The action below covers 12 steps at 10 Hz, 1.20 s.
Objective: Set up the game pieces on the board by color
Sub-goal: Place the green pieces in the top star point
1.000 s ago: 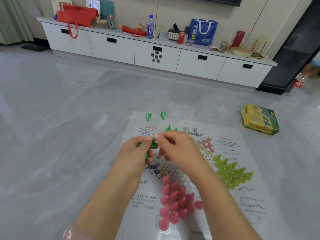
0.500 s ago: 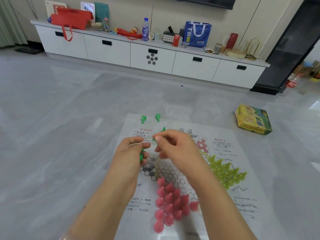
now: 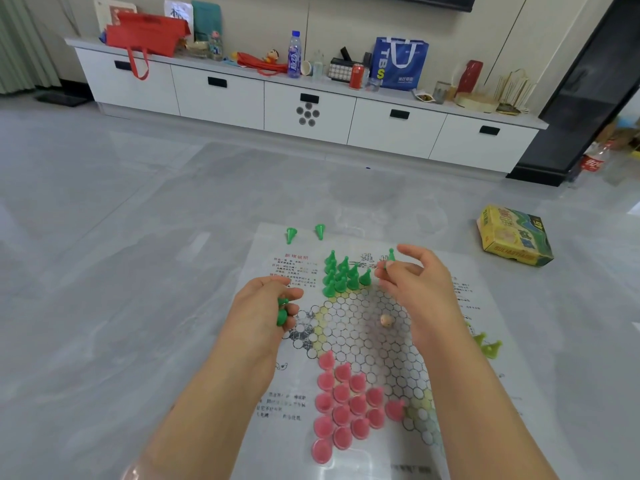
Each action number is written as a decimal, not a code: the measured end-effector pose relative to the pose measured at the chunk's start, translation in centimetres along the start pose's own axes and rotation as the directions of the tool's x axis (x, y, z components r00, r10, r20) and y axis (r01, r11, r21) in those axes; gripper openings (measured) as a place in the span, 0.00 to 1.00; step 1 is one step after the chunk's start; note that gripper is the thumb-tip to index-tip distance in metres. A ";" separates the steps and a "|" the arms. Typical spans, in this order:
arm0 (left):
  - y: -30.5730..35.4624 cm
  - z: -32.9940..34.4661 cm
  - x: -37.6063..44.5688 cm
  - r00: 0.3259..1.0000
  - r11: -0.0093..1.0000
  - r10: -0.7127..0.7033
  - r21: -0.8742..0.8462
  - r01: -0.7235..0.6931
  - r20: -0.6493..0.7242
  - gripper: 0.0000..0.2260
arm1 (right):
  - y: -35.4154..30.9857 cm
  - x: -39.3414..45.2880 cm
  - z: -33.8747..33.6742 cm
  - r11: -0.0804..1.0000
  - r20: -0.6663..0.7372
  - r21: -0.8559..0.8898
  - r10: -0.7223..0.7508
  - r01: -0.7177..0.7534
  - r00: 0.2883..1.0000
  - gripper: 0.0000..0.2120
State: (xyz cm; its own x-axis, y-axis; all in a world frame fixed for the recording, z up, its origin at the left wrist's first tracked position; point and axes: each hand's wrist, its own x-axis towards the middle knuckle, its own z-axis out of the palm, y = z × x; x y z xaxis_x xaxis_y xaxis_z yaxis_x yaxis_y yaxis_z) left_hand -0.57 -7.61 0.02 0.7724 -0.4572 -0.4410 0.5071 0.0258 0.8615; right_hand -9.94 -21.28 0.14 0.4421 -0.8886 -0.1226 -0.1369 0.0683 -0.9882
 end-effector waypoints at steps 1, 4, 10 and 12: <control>0.0 0.0 0.1 1.000 1.000 0.014 0.027 -0.014 -0.007 0.09 | 0.4 0.8 -0.6 0.992 -0.063 -0.115 -0.050 0.043 0.997 0.09; 0.1 -0.1 0.1 1.000 0.999 0.026 0.038 -0.026 0.003 0.09 | 0.8 1.7 -0.9 0.870 -0.095 -0.467 -0.223 0.154 0.970 0.05; 0.1 0.1 0.3 1.000 0.998 0.025 0.049 -0.025 -0.002 0.09 | 1.4 2.3 -0.7 0.574 0.117 -0.789 -0.212 0.221 0.970 0.08; 0.2 -0.1 0.3 1.000 0.999 0.025 0.045 -0.025 -0.007 0.09 | 1.6 2.2 -0.6 0.547 0.141 -0.804 -0.208 0.235 0.968 0.07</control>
State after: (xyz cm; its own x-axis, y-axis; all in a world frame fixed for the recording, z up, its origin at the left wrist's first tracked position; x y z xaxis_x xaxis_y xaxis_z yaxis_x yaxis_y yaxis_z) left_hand -0.18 -7.71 0.04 0.7876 -0.4502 -0.4208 0.4700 -0.0027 0.8827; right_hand -9.76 -23.40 -1.69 0.5816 -0.8101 0.0739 -0.6836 -0.5359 -0.4954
